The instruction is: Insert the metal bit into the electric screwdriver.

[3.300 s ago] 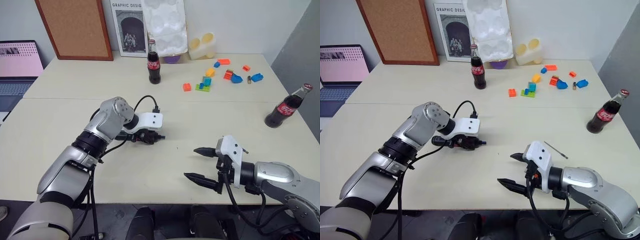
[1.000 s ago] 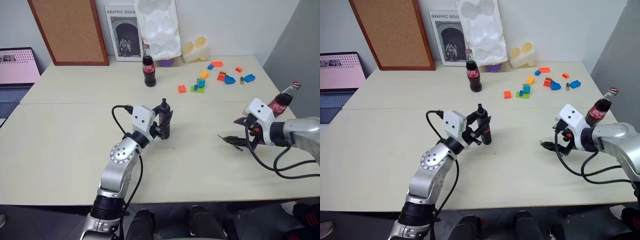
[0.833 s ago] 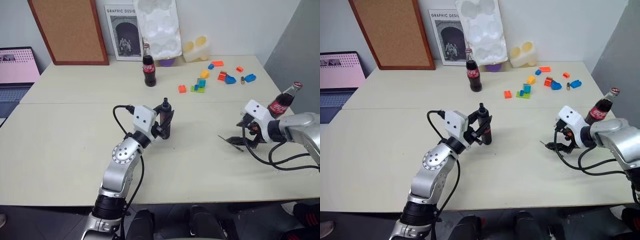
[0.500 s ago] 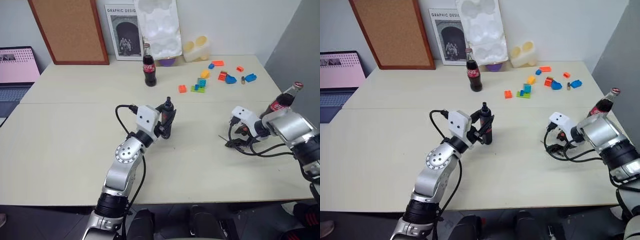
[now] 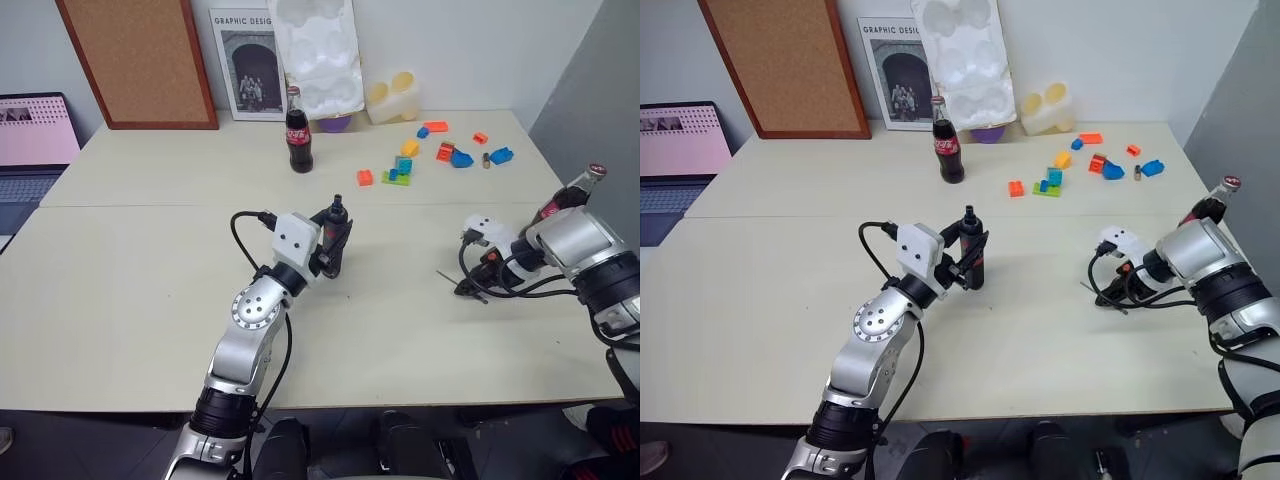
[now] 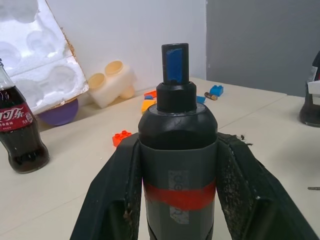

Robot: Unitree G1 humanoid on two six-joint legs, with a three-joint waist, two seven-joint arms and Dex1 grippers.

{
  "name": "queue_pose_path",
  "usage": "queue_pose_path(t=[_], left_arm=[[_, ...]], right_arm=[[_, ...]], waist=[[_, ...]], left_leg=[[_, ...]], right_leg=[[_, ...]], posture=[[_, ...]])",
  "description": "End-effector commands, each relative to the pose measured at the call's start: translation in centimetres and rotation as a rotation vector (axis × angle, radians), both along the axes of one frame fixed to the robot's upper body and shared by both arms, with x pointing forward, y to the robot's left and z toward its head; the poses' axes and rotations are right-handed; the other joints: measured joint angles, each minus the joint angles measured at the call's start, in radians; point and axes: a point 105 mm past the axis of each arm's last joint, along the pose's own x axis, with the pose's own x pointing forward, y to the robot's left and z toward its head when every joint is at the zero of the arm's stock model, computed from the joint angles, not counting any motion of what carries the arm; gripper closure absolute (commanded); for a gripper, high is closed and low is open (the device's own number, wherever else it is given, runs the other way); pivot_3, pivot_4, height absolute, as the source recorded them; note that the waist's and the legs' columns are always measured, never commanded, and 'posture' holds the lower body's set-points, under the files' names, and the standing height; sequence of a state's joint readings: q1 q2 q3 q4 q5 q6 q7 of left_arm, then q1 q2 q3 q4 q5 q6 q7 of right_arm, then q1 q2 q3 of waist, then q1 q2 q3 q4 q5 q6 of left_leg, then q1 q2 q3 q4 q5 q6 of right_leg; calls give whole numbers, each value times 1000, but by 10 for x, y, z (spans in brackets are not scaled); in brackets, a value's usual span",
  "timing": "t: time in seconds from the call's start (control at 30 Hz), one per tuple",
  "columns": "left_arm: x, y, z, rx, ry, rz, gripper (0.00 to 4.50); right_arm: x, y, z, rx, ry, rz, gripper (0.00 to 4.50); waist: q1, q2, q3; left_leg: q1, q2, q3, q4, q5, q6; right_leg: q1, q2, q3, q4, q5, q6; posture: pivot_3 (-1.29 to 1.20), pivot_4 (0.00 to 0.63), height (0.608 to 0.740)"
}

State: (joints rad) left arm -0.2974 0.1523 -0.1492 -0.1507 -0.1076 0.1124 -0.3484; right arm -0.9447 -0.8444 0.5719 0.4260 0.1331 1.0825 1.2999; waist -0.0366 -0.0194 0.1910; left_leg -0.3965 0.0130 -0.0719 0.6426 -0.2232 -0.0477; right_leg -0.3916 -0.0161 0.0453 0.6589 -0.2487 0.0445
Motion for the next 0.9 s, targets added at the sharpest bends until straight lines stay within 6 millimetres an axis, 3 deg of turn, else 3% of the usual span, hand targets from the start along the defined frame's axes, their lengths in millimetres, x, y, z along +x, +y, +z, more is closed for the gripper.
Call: queue_pose_path(t=[0.03, 0.17, 0.27, 0.43, 0.7, 0.9], left_arm=[[4, 9, -10, 44, 14, 58, 2829], [3, 8, -8, 77, -19, 47, 2829], [2, 10, -9, 106, -29, 46, 2829], [4, 13, -6, 117, -41, 49, 2829], [0, 7, 10, 53, -40, -19, 2830], [2, -2, 22, 32, -49, -77, 2836]], right_arm=[[4, 8, 11, 25, -29, 16, 3083], [3, 6, 7, 12, -31, 15, 4159], [4, 3, 5, -7, -48, 18, 4500], [8, 0, 6, -21, -98, 19, 4500], [6, 8, 31, 66, -272, 58, 4500], [-11, 16, 36, 146, -388, 51, 4500]], waist=[[-1, 0, 0], [-2, 0, 0], [-4, 0, 0], [-8, 0, 0], [-13, 0, 0], [-4, 0, 0]], left_leg=[[0, 0, 0, 0, 0, 0], [0, 0, 0, 0, 0, 0], [0, 0, 0, 0, 0, 0], [0, 0, 0, 0, 0, 0], [-3, 0, 0, 0, 0, 0], [-6, -1, 0, -1, 0, 0]], right_leg=[[0, 0, 0, 0, 0, 0], [0, 0, 0, 0, 0, 0], [0, 0, 0, 0, 0, 0], [-1, 0, 0, 0, 0, 0], [-3, 0, 0, 0, 0, 0], [-5, 0, 0, 0, 0, 1]], posture=[[0, 150, 740], [0, 150, 740], [0, 150, 740], [0, 150, 740], [0, 150, 740], [0, 150, 740]])
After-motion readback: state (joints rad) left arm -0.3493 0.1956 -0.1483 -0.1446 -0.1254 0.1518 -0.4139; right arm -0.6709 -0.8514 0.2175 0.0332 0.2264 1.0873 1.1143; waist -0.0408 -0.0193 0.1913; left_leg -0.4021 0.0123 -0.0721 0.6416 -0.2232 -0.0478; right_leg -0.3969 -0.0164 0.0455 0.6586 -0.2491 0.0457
